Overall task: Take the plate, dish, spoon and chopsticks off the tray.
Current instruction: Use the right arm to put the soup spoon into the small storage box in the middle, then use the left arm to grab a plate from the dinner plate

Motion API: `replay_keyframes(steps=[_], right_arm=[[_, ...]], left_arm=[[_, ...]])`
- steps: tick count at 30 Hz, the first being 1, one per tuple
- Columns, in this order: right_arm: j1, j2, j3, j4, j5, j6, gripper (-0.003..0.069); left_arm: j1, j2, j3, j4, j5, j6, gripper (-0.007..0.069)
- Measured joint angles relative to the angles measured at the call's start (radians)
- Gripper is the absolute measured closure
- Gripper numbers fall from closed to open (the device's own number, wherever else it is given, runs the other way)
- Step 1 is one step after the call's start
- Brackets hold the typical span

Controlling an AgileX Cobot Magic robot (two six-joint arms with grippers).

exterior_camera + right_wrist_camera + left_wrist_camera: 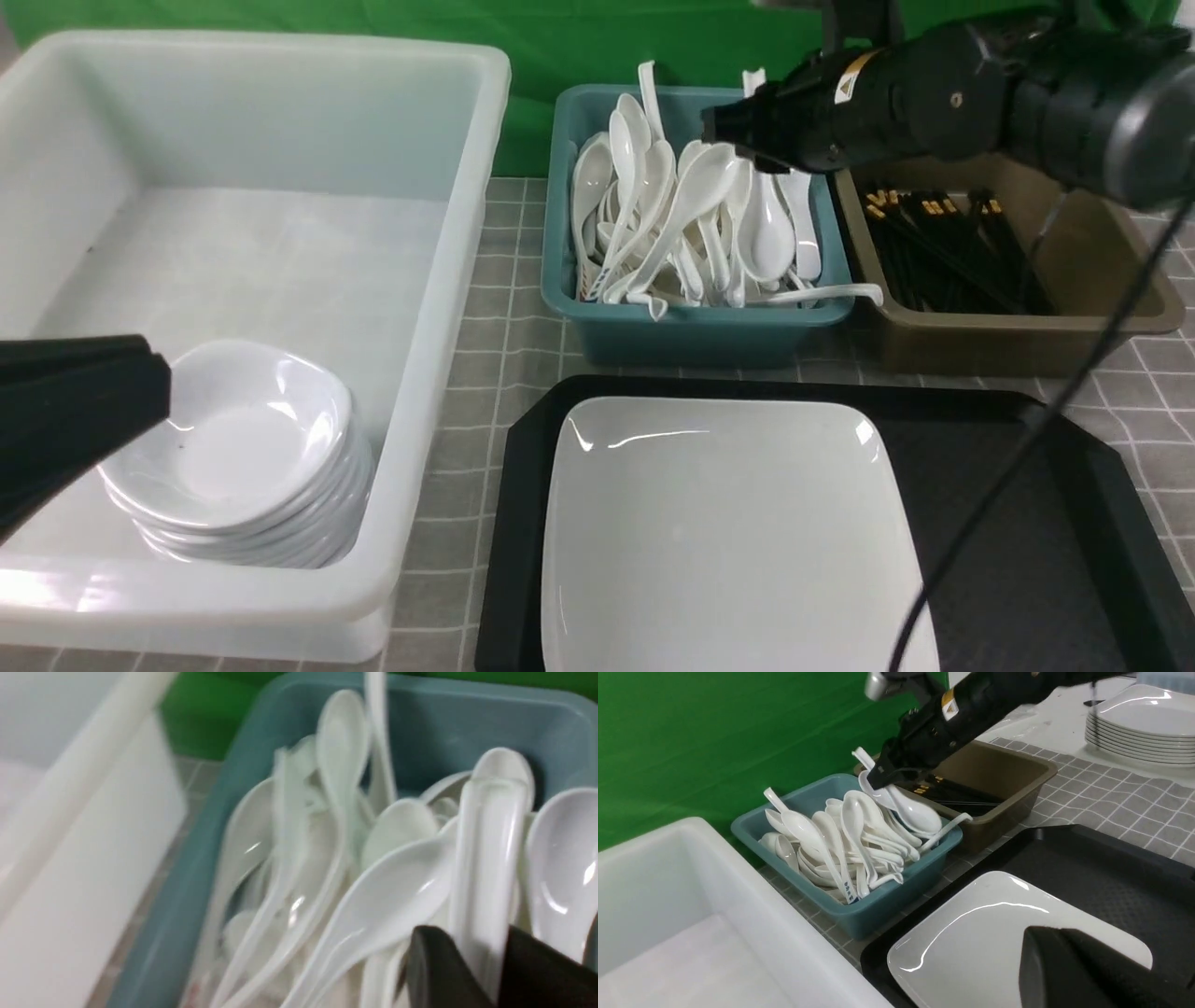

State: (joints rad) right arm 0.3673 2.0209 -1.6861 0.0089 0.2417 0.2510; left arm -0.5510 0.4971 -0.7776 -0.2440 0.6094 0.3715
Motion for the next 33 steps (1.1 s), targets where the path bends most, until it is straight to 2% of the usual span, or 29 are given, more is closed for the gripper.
replay_keyframes(steps=[2,3,4,5,7,12,14,15,17,18,20,23,24,25,27,28,31,33], right_arm=[[-0.02,0.029,-0.026,0.0,0.018,0.014,0.0248],[-0.021,0.029,-0.026,-0.002,0.021,0.014,0.0248],[-0.023,0.028,-0.034,-0.002,0.035,0.01,0.0191],[-0.024,0.023,-0.038,-0.002,0.044,0.002,0.0167],[-0.024,0.001,-0.043,-0.003,0.065,-0.018,0.0148],[-0.005,-0.145,-0.045,-0.009,0.209,-0.121,0.0265],[0.021,-0.271,-0.045,-0.009,0.421,-0.267,0.0416],[0.021,-0.271,-0.045,-0.009,0.437,-0.275,0.0428],[0.051,-0.4,-0.009,-0.009,0.624,-0.359,0.0578],[0.062,-0.459,0.032,-0.009,0.695,-0.379,0.0609],[0.073,-0.521,0.088,-0.009,0.729,-0.381,0.0622],[0.098,-0.672,0.244,-0.009,0.764,-0.373,0.0627],[0.116,-0.773,0.338,-0.009,0.759,-0.349,0.0627],[0.118,-0.786,0.365,-0.009,0.757,-0.346,0.0627],[0.148,-0.947,0.527,-0.009,0.727,-0.301,0.0626],[0.151,-0.971,0.538,-0.009,0.724,-0.292,0.0626],[0.165,-1.156,0.696,-0.003,0.704,-0.225,0.0624],[0.165,-1.256,0.773,-0.009,0.704,-0.203,0.0623]], left_arm=[[0.0,0.009,0.0,0.002,-0.009,0.0,0.0613],[0.0,0.012,0.0,0.002,-0.009,0.0,0.0613],[0.0,0.02,0.0,0.002,-0.011,0.0,0.0613],[0.0,0.025,0.0,0.002,-0.012,-0.002,0.0613],[0.0,0.041,0.0,0.002,-0.012,-0.006,0.0613],[0.0,0.125,0.0,0.003,-0.001,0.007,0.0613],[0.0,0.213,-0.003,-0.002,0.026,0.071,0.0613],[0.0,0.22,-0.003,-0.002,0.029,0.078,0.0613],[-0.004,0.319,-0.019,-0.053,0.061,0.184,0.0613],[-0.017,0.365,-0.027,-0.077,0.066,0.233,0.0613],[-0.045,0.413,-0.037,-0.095,0.077,0.288,0.0613],[-0.141,0.506,-0.05,-0.077,0.084,0.344,0.0613],[-0.21,0.584,-0.057,-0.016,0.088,0.355,0.0613],[-0.219,0.593,-0.058,-0.007,0.088,0.355,0.0613],[-0.324,0.712,-0.061,0.097,0.082,0.357,0.0609],[-0.33,0.73,-0.062,0.11,0.082,0.357,0.0608],[-0.391,0.859,-0.062,0.192,0.047,0.358,0.0554],[-0.401,0.933,-0.063,0.23,0.039,0.363,0.0478]])
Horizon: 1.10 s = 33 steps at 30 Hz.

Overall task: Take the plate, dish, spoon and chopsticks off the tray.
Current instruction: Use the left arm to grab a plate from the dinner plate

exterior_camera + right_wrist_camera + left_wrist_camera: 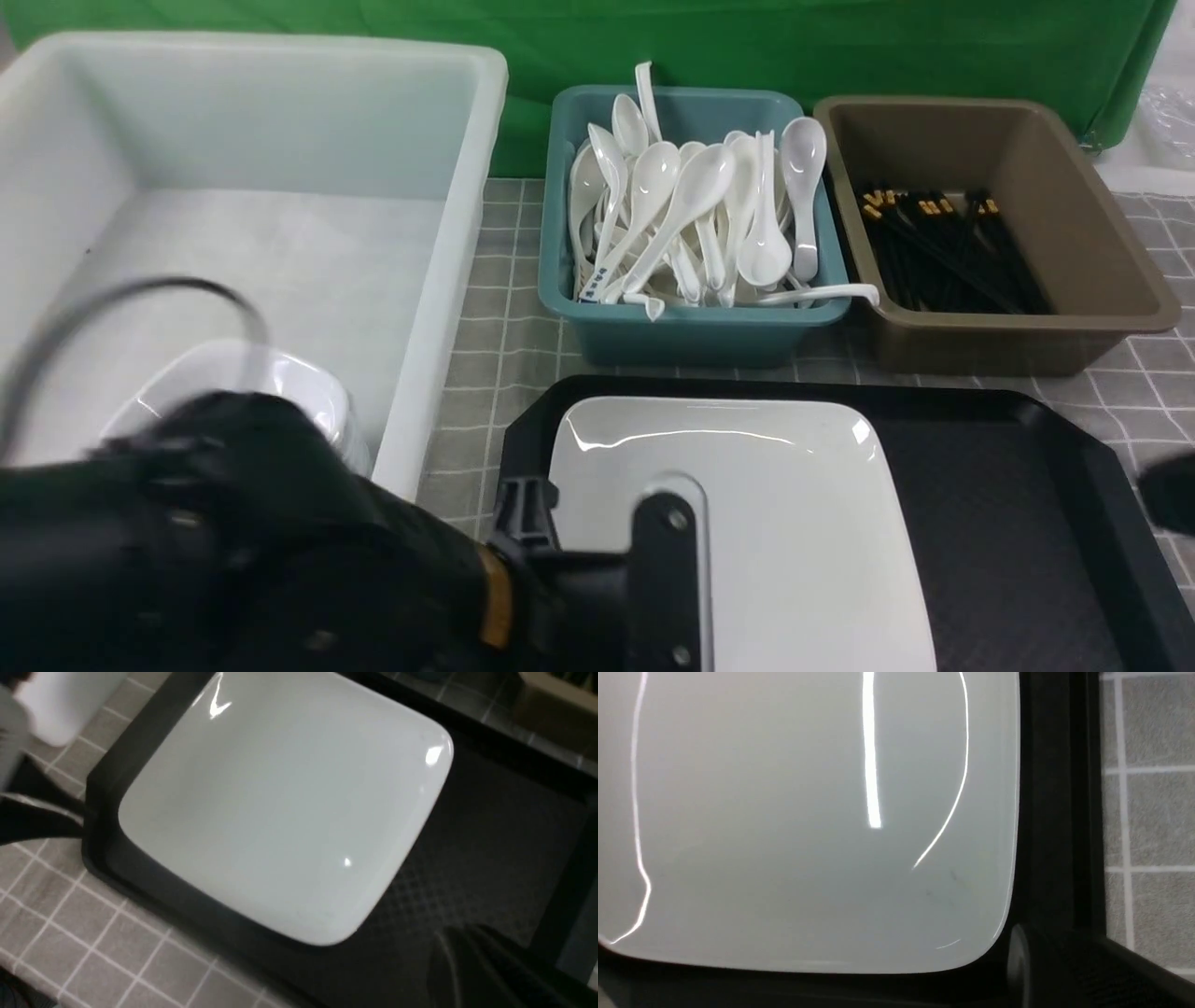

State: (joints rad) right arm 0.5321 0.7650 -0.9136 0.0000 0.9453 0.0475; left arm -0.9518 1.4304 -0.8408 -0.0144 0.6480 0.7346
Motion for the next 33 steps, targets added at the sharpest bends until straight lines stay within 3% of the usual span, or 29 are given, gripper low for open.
replay_keyframes(steps=[7,11,26,33], right_arm=[[0.0,-0.216,0.097,0.015,0.0,0.029,0.0614],[0.0,-0.289,0.106,0.018,-0.001,0.039,0.0607],[0.001,-0.308,0.11,0.021,0.039,0.036,0.059],[0.001,-0.308,0.11,0.022,0.038,0.036,0.0584]], left_arm=[[-0.004,0.119,0.0,0.061,-0.016,0.033,0.0216],[-0.005,0.15,0.0,0.117,-0.069,0.063,0.0154],[0.004,0.258,-0.003,0.213,-0.173,0.1,0.0166],[0.004,0.286,-0.016,0.29,-0.199,0.045,0.0207]])
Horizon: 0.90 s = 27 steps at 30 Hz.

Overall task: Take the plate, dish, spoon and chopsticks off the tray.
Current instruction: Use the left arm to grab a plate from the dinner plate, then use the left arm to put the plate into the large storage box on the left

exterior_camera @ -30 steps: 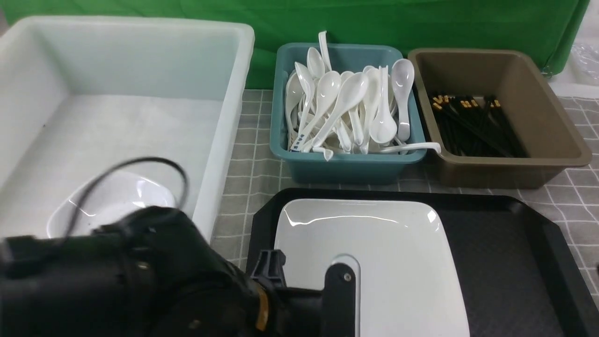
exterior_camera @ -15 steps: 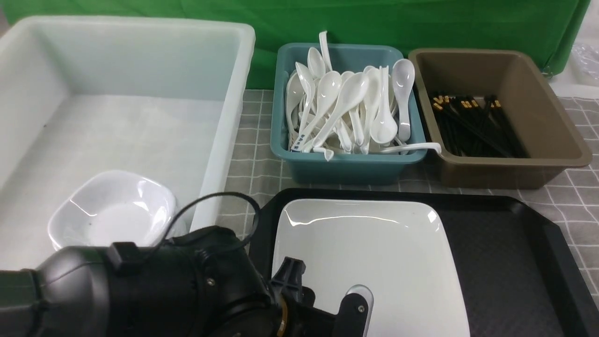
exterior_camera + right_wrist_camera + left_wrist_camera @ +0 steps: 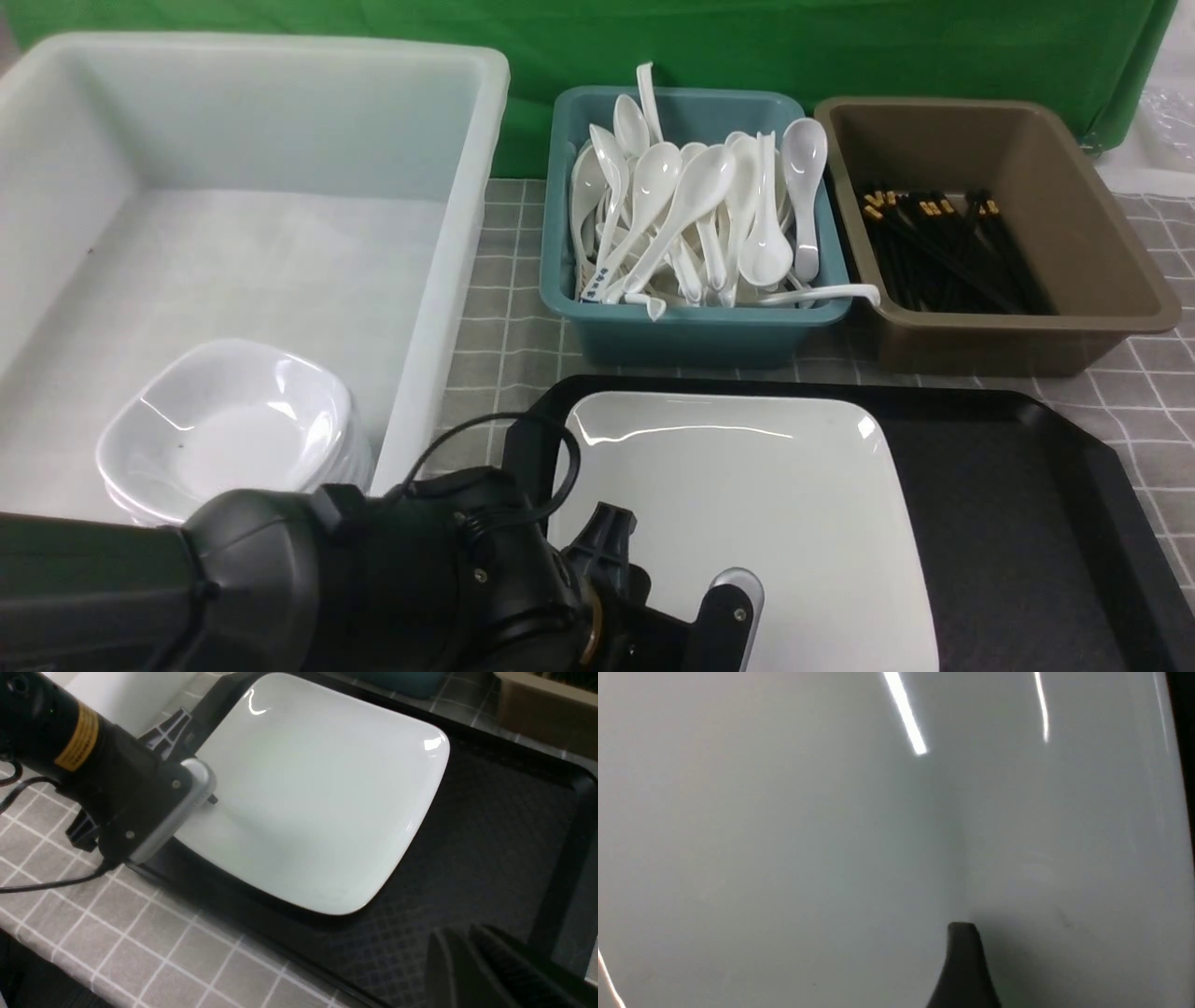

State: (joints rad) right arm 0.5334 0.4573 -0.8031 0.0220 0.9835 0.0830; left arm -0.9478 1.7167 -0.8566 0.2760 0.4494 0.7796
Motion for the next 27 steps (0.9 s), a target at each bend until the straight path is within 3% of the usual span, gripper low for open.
replay_keyframes(steps=[6,11,19,27], right_arm=[[0.0,0.0,0.0,0.001,0.0,0.0,0.0574],[0.0,0.0,0.0,0.002,-0.001,0.004,0.0568],[0.0,0.0,0.0,0.002,-0.039,0.006,0.0568],[0.0,0.011,-0.055,-0.015,-0.097,0.063,0.057]], left_arm=[[-0.015,0.002,-0.002,-0.024,0.013,-0.023,0.039],[-0.067,-0.023,-0.002,-0.052,0.016,-0.045,0.0439],[-0.232,-0.299,0.006,-0.022,0.112,-0.226,0.0578],[-0.266,-0.615,0.015,-0.076,0.136,-0.285,0.0592]])
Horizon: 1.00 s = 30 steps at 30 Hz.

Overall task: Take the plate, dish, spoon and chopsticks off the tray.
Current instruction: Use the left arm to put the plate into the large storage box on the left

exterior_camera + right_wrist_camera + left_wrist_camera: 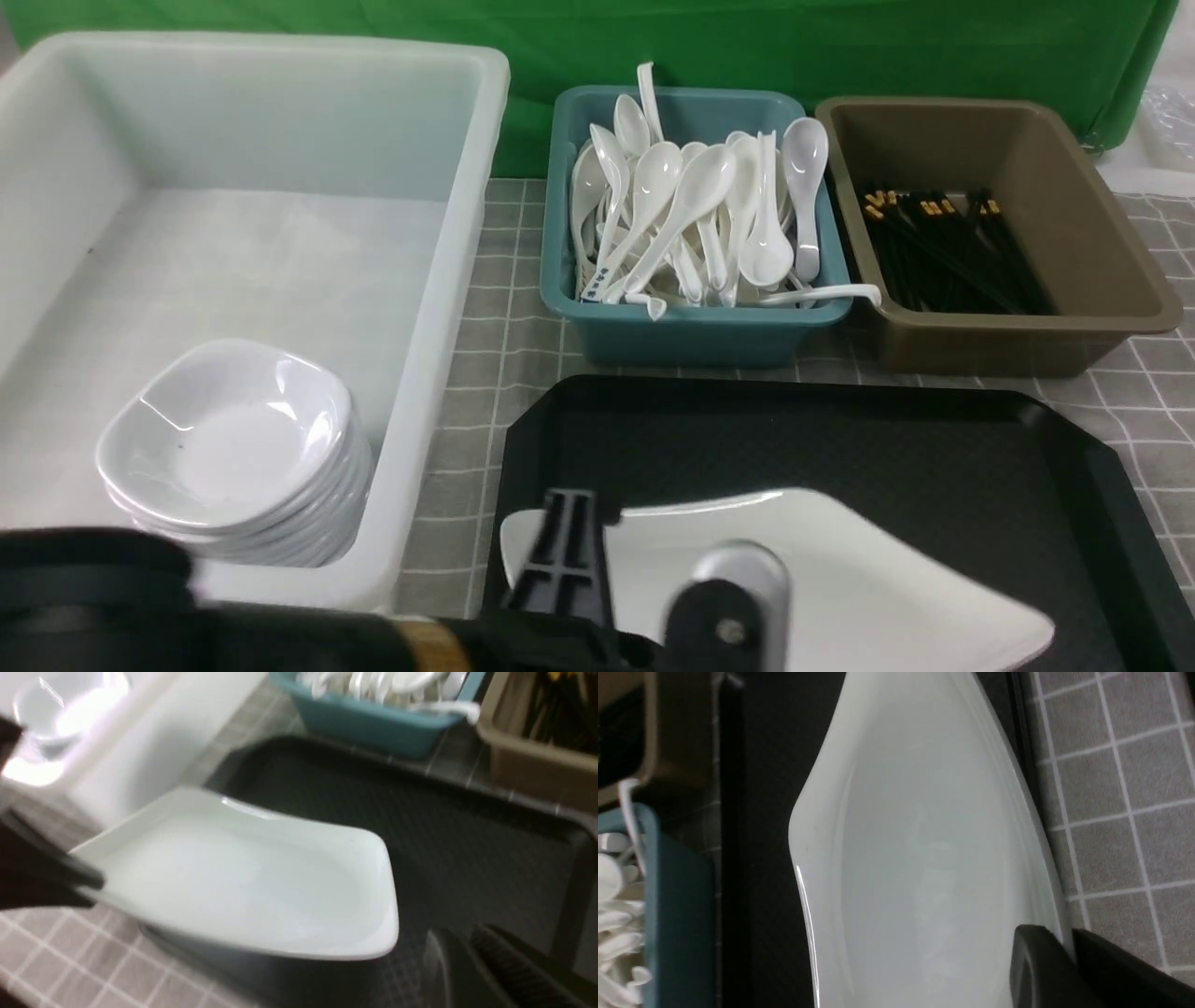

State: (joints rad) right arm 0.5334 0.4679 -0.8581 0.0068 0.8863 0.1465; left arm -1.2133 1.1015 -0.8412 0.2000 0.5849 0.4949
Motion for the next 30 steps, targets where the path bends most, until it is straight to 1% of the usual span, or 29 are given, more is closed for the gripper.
replay_keyframes(steps=[2,5,6,7,9,10,11,12,13,14,15,16,17,18,19,21,22,23,24,27,30], right_arm=[[0.0,0.012,-0.03,-0.007,-0.006,0.004,0.0581],[0.0,0.042,-0.078,-0.007,-0.015,0.009,0.0619],[0.0,0.052,-0.093,-0.007,-0.016,0.009,0.0629],[0.0,0.076,-0.114,-0.007,-0.024,0.002,0.0635],[0.0,0.108,-0.138,-0.007,-0.036,-0.006,0.0636],[0.0,0.135,-0.157,-0.007,-0.043,-0.014,0.0636],[0.0,0.154,-0.167,-0.007,-0.048,-0.024,0.0636],[0.0,0.184,-0.179,-0.007,-0.053,-0.038,0.0636],[0.0,0.189,-0.18,-0.007,-0.057,-0.041,0.0636],[0.0,0.229,-0.19,0.002,-0.067,-0.062,0.0636],[0.0,0.233,-0.19,0.002,-0.067,-0.064,0.0636],[0.0,0.249,-0.192,0.007,-0.072,-0.077,0.0635],[0.0,0.279,-0.193,0.022,-0.074,-0.113,0.0635],[0.0,0.285,-0.193,0.027,-0.074,-0.115,0.0635],[0.0,0.3,-0.193,0.034,-0.073,-0.132,0.0634],[0.0,0.315,-0.193,0.042,-0.068,-0.163,0.0632],[0.0,0.316,-0.193,0.042,-0.066,-0.167,0.0631],[0.0,0.317,-0.193,0.044,-0.056,-0.18,0.0631],[0.0,0.317,-0.193,0.044,-0.048,-0.185,0.0631],[0.0,0.317,-0.194,0.045,-0.014,-0.208,0.0631],[0.0,0.317,-0.194,0.048,0.011,-0.221,0.0631]], left_arm=[[0.0,-0.054,-0.009,0.002,-0.005,-0.021,0.0592],[0.0,-0.114,-0.046,0.042,0.005,-0.087,0.0592],[0.003,-0.129,-0.071,0.07,0.013,-0.121,0.0592],[0.015,-0.146,-0.107,0.137,0.031,-0.183,0.0592],[0.057,-0.149,-0.164,0.227,0.066,-0.27,0.0592],[0.095,-0.143,-0.192,0.289,0.09,-0.304,0.0592],[0.133,-0.136,-0.212,0.322,0.101,-0.311,0.0592],[0.2,-0.123,-0.235,0.354,0.117,-0.311,0.0592],[0.225,-0.117,-0.241,0.358,0.118,-0.309,0.0592],[0.335,-0.095,-0.259,0.364,0.114,-0.285,0.0592],[0.349,-0.088,-0.26,0.364,0.111,-0.282,0.0592],[0.409,-0.071,-0.263,0.359,0.102,-0.264,0.0592],[0.565,-0.02,-0.267,0.329,0.075,-0.229,0.0592],[0.58,-0.007,-0.267,0.32,0.068,-0.225,0.0592],[0.683,0.036,-0.268,0.293,0.049,-0.191,0.0592],[0.813,0.128,-0.268,0.257,0.021,-0.132,0.0592],[0.823,0.135,-0.268,0.257,0.017,-0.124,0.0592],[0.897,0.201,-0.268,0.253,0.007,-0.1,0.0592],[0.929,0.234,-0.268,0.252,-0.002,-0.094,0.0592],[0.993,0.326,-0.268,0.254,-0.039,-0.079,0.0592],[1.017,0.393,-0.268,0.269,-0.065,-0.076,0.0592]])
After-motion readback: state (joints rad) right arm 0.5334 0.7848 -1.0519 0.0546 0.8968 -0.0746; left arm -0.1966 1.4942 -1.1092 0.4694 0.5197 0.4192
